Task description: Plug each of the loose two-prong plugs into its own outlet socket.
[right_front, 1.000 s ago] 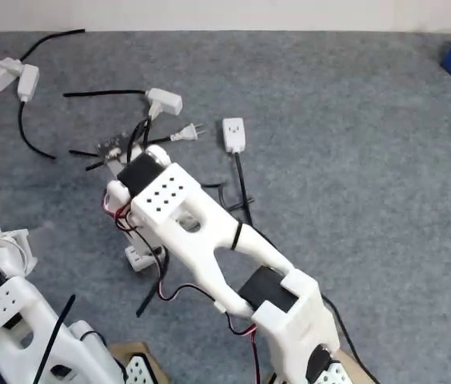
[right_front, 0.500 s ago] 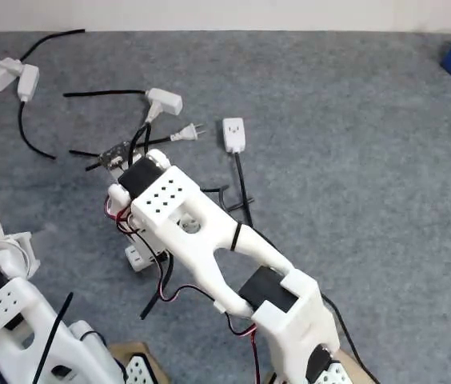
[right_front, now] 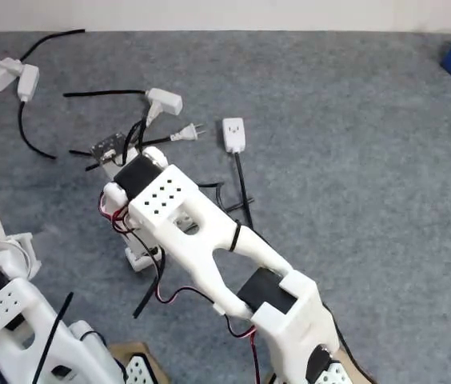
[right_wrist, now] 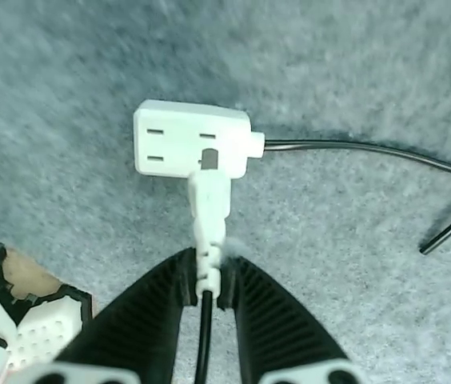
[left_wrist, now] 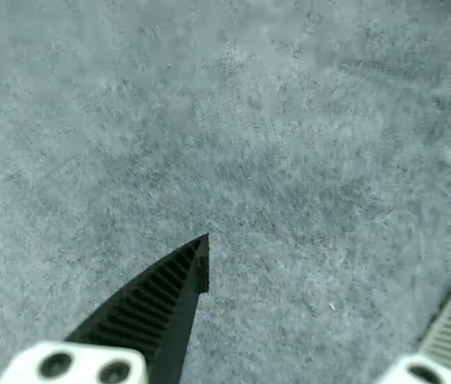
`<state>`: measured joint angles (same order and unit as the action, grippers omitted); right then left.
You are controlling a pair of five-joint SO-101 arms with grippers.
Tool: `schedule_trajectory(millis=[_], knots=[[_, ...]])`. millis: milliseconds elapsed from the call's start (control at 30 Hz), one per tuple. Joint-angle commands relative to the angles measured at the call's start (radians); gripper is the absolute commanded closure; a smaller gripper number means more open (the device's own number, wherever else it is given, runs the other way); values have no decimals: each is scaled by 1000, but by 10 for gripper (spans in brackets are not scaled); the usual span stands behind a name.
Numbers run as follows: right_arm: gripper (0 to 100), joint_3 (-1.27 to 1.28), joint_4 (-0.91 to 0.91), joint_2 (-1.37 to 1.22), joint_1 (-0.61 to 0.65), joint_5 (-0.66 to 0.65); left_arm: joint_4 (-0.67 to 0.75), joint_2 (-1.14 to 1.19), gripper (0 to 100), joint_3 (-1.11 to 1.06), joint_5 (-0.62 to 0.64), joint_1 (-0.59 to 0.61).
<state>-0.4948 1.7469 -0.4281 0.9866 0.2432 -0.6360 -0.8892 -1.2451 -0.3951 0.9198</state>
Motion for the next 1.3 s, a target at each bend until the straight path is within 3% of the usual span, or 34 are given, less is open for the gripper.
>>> schedule_trajectory(millis=[0,1100,1267], knots=[[991,-48,15,-24,8,12,20,-15,571,2,6,12],[991,-71,18,-107,70,35,21,-15,571,12,6,65],[991,-70,18,-28,-1,29,21,-15,571,12,6,61]])
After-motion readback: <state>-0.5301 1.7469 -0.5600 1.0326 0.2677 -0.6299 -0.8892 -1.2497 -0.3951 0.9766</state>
